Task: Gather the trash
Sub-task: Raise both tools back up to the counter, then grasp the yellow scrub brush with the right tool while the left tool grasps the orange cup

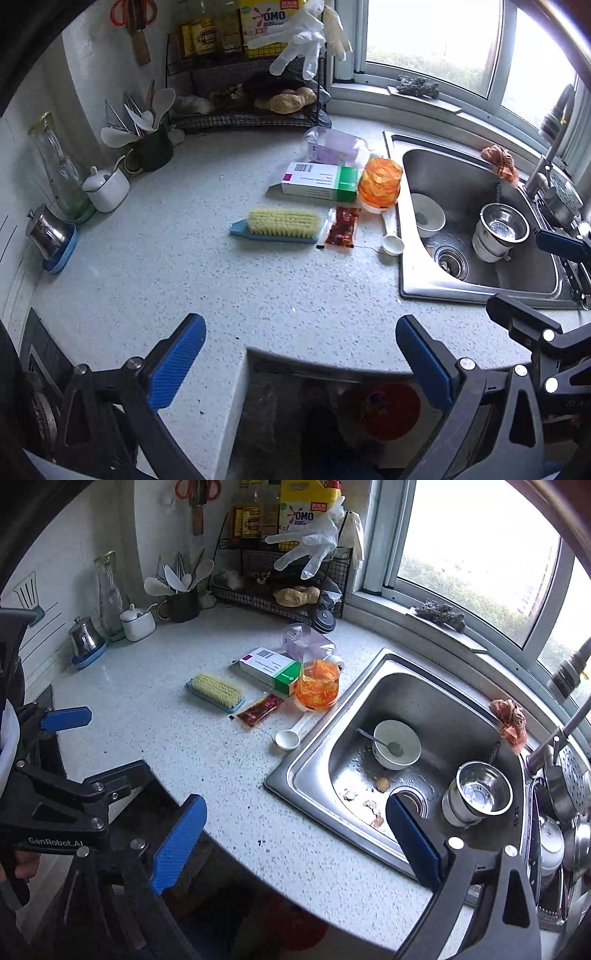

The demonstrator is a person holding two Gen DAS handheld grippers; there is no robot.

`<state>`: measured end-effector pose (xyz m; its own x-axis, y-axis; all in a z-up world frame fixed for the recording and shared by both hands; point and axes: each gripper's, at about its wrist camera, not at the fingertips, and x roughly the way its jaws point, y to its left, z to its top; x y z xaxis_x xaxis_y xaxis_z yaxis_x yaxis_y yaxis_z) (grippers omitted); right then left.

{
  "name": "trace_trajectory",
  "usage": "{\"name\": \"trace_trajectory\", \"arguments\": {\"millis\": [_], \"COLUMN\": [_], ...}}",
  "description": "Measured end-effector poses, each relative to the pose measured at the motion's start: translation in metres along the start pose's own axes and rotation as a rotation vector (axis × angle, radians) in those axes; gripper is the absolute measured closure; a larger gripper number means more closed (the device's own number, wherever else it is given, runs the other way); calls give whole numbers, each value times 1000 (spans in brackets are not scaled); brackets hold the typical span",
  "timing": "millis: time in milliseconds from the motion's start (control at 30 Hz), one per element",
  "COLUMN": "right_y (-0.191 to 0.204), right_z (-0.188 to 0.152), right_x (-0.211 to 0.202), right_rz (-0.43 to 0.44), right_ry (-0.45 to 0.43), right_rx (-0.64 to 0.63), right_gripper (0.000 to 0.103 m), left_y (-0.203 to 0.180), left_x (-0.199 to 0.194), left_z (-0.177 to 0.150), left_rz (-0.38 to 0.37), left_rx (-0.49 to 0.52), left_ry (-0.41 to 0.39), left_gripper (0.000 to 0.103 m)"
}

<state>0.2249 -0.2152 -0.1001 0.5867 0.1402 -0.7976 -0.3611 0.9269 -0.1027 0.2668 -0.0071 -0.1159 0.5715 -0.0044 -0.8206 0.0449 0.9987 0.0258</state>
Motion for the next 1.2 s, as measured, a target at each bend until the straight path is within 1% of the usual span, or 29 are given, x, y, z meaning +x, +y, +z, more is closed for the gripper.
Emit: {"name": "trace_trajectory", "arguments": {"millis": [133, 200, 300, 367, 500, 600, 733, 867, 933, 967, 1000, 1033, 1167, 1200], "right_y": [16, 24, 38, 47, 69, 82, 95, 103, 105, 106, 108, 109, 112, 113], "right_z": [47, 68, 91, 104, 116, 119, 118, 120, 121, 121, 120, 119, 116, 114], "right_x": [35, 51, 78, 99, 140, 164, 187, 198, 202, 206, 210, 209, 203, 202], "right_rz": [35, 54, 85, 102, 144, 168, 192, 218, 247, 256, 264, 252, 271, 278], "right_ry": [18, 30, 56, 90, 168, 211, 262, 281, 295, 309, 327, 310, 288, 283], "right_rx": [-66, -94, -132, -154, -217, -262, -308, -339, -336, -334, -334, -345, -343, -343], "right_gripper": [5, 2, 2, 2, 2, 2, 2, 2, 7, 15, 29, 31, 54, 57], "left_y": [42, 61, 87, 105, 134, 145, 153, 159, 160, 160, 161, 161, 163, 163], "left_x": [23, 34, 55, 71, 99, 116, 131, 139, 141, 142, 143, 143, 139, 138], "left_z": [31, 41, 52, 56, 51, 44, 36, 33, 34, 35, 36, 36, 40, 42], "left_rz": [5, 18, 34, 40, 36, 25, 20, 17, 27, 27, 28, 30, 19, 22], "left_rx": [-69, -90, -105, -128, -171, -166, -176, -203, -207, -206, -204, -203, -221, -221], "left_ry": [17, 31, 59, 85, 147, 198, 237, 260, 259, 260, 262, 262, 255, 253], "left_gripper": [1, 1, 1, 1, 1, 1, 1, 1, 1, 1, 1, 1, 1, 1]}}
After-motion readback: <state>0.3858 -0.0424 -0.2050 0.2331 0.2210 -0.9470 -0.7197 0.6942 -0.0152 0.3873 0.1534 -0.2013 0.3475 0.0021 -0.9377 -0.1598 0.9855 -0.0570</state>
